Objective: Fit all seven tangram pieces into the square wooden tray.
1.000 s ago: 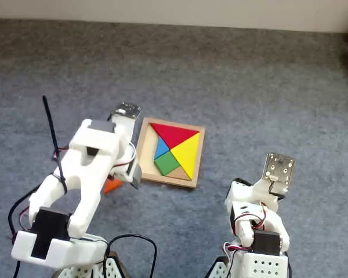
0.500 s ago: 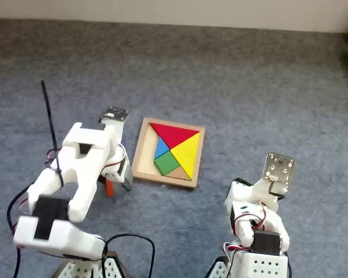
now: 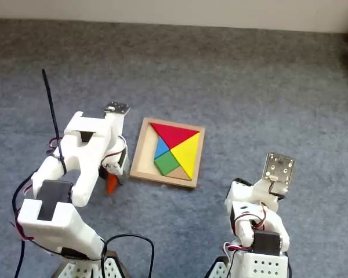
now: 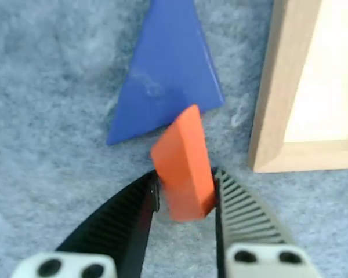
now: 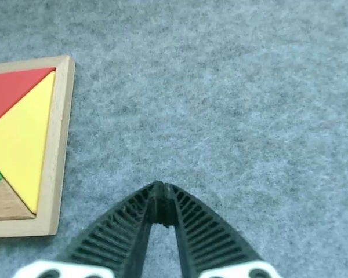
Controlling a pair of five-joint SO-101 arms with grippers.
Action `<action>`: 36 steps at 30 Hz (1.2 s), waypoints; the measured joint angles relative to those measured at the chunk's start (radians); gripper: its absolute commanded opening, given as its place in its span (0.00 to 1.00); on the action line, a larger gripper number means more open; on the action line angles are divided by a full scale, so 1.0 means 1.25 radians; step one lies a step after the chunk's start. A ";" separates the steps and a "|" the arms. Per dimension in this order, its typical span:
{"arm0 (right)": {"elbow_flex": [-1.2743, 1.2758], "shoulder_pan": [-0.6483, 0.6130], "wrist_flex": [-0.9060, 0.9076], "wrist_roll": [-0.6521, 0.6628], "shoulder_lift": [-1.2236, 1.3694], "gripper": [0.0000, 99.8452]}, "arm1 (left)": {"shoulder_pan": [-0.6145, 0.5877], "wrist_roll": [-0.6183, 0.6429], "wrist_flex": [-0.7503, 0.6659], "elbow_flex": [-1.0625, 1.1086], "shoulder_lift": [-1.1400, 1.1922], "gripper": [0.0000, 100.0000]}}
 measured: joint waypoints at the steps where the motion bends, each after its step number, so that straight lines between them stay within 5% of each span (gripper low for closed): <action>1: 0.000 0.000 0.000 0.000 0.000 0.01 | 0.000 -0.001 0.000 0.000 0.000 0.08; 15: 0.000 0.000 0.000 0.000 0.000 0.01 | -0.010 -0.005 -0.006 0.022 -0.156 0.00; 26: 0.000 0.000 0.000 0.000 0.000 0.01 | 0.232 0.139 -0.038 0.022 -0.293 0.01; 36: 0.000 0.000 0.000 0.000 0.000 0.01 | 0.368 0.216 -0.083 -0.140 -0.113 0.01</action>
